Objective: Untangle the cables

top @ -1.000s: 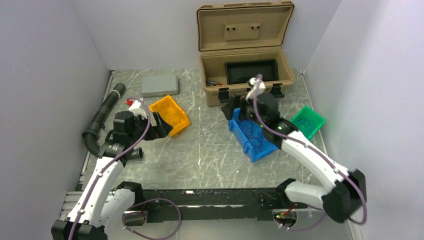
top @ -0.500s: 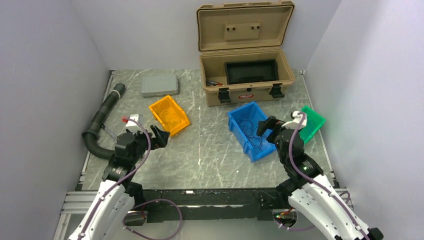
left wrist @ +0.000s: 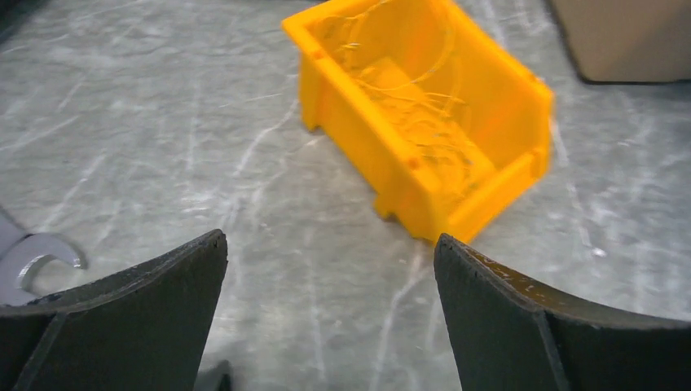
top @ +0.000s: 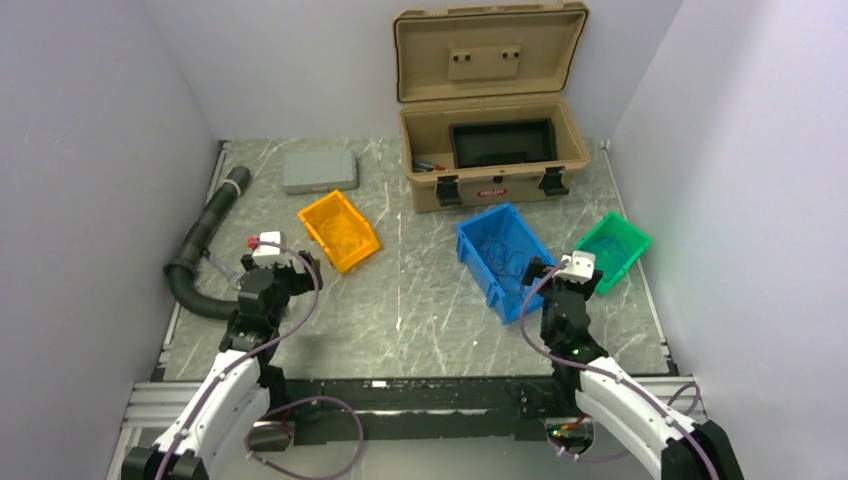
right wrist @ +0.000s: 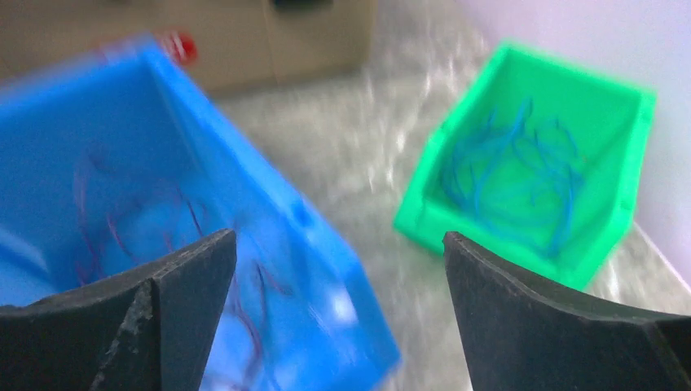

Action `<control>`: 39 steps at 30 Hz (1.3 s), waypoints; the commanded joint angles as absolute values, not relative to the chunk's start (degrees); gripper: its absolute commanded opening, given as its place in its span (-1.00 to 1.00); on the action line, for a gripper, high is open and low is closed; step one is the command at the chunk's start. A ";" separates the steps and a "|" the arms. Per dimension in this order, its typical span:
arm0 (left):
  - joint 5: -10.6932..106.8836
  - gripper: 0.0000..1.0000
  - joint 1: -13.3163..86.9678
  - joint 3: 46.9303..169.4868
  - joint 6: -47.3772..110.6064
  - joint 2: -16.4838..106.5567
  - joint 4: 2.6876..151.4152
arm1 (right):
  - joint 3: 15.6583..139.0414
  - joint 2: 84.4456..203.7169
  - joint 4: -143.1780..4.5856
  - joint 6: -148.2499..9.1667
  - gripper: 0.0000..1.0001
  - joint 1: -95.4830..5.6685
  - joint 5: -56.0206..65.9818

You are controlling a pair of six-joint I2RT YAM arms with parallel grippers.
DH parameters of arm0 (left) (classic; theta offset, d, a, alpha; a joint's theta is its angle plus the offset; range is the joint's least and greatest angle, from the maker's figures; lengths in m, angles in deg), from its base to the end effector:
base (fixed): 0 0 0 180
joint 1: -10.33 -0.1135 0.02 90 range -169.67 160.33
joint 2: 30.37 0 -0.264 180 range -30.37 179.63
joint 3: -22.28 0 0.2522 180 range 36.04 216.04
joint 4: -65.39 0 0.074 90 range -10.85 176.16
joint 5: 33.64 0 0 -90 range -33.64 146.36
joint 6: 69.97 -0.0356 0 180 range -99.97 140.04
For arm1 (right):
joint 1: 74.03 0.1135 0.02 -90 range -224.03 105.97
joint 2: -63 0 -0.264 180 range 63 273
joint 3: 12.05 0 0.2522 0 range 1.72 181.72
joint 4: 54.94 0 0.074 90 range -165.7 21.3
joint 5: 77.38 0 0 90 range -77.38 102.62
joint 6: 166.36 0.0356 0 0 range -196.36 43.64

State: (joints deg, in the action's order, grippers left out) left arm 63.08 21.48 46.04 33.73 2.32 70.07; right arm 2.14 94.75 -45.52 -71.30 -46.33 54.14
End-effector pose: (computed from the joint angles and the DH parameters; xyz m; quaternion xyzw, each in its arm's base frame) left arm 0.1512 -0.0255 0.1912 -0.0537 0.7836 -0.0878 0.6127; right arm 0.1310 0.0421 0.1621 0.0890 0.7383 -0.0842 0.6633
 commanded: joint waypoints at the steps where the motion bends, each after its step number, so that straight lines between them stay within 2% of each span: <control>1: 60.42 0.99 14.21 50.10 29.84 11.62 58.81 | -5.67 102.14 -7.98 -83.67 0.99 -53.99 44.19; 3: 58.54 0.98 10.75 50.19 29.07 14.66 55.37 | -3.38 109.58 -8.39 -79.54 0.99 -58.82 42.40; 7: 56.88 0.99 5.97 44.97 25.26 18.16 42.20 | -1.94 125.43 5.82 -73.74 0.99 -68.06 34.22; 13: 56.89 0.99 4.20 43.34 23.30 29.81 26.67 | 4.97 136.66 5.14 -72.68 0.99 -72.92 27.06; 15: 56.09 0.96 3.67 42.94 21.49 34.85 18.10 | 5.25 140.46 8.33 -72.21 0.99 -73.55 27.13; 19: 54.87 0.96 2.86 45.29 21.42 43.23 14.41 | 5.48 148.28 16.23 -72.57 0.99 -73.77 26.96; 24: 49.19 0.99 3.15 47.50 17.35 45.38 17.37 | 11.70 147.55 4.20 -72.19 1.00 -73.77 28.21; 26: 47.48 0.99 3.13 48.04 16.88 46.94 15.53 | 15.49 147.06 -5.53 -71.73 1.00 -73.77 27.95; 28: 48.46 0.99 3.81 48.99 16.10 45.89 20.22 | 14.90 147.81 -2.47 -72.82 1.00 -73.78 27.37; 39: 52.25 0.99 5.60 49.46 15.66 47.07 18.87 | 15.52 147.77 -3.88 -72.90 1.00 -73.73 27.20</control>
